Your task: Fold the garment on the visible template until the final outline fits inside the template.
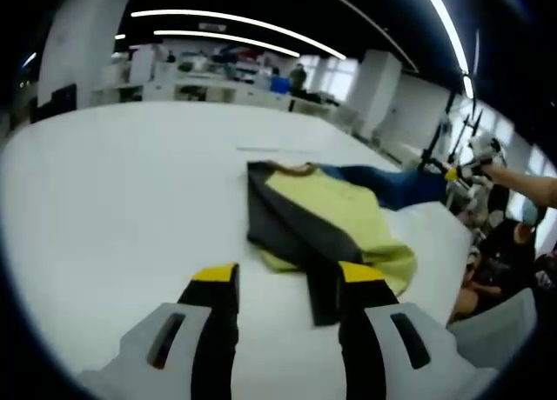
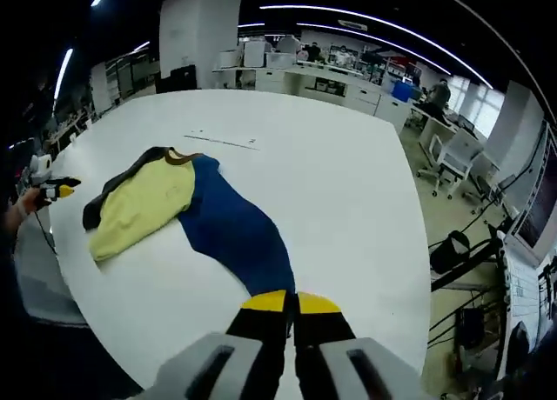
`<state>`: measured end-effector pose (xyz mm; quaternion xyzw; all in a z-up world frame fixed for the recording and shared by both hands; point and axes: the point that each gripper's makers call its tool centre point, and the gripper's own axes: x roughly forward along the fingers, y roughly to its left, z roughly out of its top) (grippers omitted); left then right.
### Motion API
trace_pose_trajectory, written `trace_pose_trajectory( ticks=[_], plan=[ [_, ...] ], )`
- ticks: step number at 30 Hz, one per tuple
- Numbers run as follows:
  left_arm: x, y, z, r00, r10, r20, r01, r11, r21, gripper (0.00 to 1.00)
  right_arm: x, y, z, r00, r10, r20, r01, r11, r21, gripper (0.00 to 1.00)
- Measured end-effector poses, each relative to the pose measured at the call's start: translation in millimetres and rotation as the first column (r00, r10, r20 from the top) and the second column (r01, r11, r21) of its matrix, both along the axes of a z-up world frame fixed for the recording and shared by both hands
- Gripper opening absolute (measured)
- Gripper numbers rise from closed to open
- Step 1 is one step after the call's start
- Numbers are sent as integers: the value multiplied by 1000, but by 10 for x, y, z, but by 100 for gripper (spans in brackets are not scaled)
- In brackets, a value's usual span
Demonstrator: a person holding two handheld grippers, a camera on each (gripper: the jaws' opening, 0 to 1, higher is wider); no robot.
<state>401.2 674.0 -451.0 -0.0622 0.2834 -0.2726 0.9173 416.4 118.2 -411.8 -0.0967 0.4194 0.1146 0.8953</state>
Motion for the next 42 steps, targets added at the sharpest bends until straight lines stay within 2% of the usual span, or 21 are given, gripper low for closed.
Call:
trace_pose_trajectory(
  ticks=[4,8,11,13,20,24,31,34,42],
  plan=[
    [24,19,-18,1000,2,-9,-2,1000,9,40,95,-147,-129,998,-47,-45,48,999,15,0],
    [26,45,-35,1000,7,-17,-7,1000,18,40,110,-245,-331,984,-101,-144,106,994,24,0],
    [16,65,-72,1000,12,-29,-12,1000,21,40,127,-280,-443,977,-114,-181,117,993,8,0],
    [6,74,-88,999,17,-36,-16,1000,25,40,110,-341,-523,968,-128,-218,125,992,-31,0],
    [7,122,-128,998,40,-49,-38,999,33,40,288,-492,-653,957,-180,-228,174,984,-44,0],
    [8,157,-153,997,50,-57,-47,998,43,40,299,-603,-800,939,-205,-277,191,978,-79,0],
    [-29,230,-215,993,90,-69,-87,995,45,40,422,-697,-864,941,-224,-253,196,972,-132,0],
    [-37,258,-244,992,101,-77,-98,994,44,40,405,-695,-923,934,-224,-277,192,971,-141,0],
    [-33,302,-282,989,117,-86,-112,992,53,40,404,-697,-984,938,-191,-290,149,976,-160,0]
  ],
)
